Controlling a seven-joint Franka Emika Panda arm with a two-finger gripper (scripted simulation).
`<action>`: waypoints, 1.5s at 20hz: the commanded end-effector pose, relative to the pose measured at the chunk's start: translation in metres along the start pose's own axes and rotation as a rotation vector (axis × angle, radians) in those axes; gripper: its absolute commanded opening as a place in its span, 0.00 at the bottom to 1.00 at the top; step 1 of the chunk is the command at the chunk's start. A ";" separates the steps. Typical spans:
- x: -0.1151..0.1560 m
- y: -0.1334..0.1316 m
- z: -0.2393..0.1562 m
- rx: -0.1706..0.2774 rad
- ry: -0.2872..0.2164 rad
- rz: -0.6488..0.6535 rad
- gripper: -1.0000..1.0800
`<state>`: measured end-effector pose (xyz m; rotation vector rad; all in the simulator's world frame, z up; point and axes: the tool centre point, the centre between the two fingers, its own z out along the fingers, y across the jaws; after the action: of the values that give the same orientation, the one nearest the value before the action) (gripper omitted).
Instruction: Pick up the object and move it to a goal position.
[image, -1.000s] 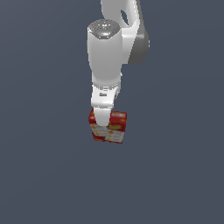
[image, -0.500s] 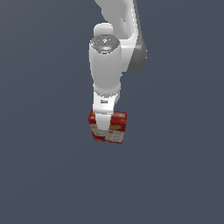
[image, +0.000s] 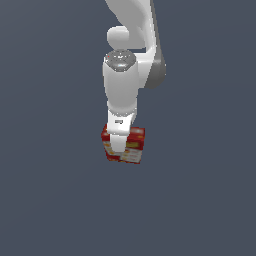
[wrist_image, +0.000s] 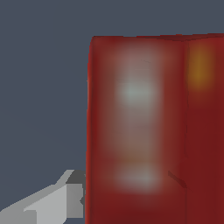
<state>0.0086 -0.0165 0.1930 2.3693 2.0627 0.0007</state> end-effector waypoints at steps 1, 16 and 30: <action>0.000 0.000 0.001 0.000 0.000 0.000 0.00; -0.003 -0.011 -0.005 -0.001 -0.001 0.000 0.00; -0.021 -0.085 -0.042 0.000 -0.002 0.002 0.00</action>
<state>-0.0685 -0.0247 0.2289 2.3708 2.0610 -0.0031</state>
